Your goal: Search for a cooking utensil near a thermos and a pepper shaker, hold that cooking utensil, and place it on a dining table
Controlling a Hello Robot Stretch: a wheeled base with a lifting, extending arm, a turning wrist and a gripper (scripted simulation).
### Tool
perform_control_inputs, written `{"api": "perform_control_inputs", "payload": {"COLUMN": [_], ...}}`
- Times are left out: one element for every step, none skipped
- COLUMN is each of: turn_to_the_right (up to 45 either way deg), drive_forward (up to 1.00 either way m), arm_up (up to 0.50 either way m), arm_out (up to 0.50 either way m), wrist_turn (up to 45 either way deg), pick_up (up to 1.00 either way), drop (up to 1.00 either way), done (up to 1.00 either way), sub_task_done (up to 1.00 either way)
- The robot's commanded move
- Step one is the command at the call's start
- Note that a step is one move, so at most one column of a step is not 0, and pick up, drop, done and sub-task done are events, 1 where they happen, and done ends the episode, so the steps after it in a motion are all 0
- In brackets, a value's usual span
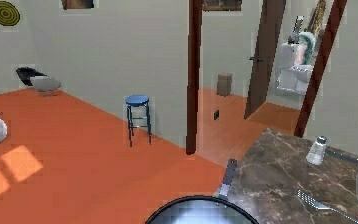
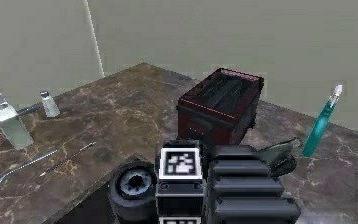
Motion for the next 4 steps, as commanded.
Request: {"api": "perform_control_inputs", "payload": {"turn_to_the_right": [-45.0, -45.0, -45.0, -33.0], "drive_forward": [0.00, 0.00, 0.00, 0.00], "arm_up": [0.00, 0.00, 0.00, 0.00], "arm_out": [0.00, 0.00, 0.00, 0.00], "wrist_turn": [0.0, 0.0, 0.0, 0.0], "pick_up": [0.00, 0.00, 0.00, 0.00], "drop": [0.00, 0.00, 0.00, 0.00], "done": [0.00, 0.00, 0.00, 0.00], "sub_task_done": [0.00, 0.00, 0.00, 0.00]}}
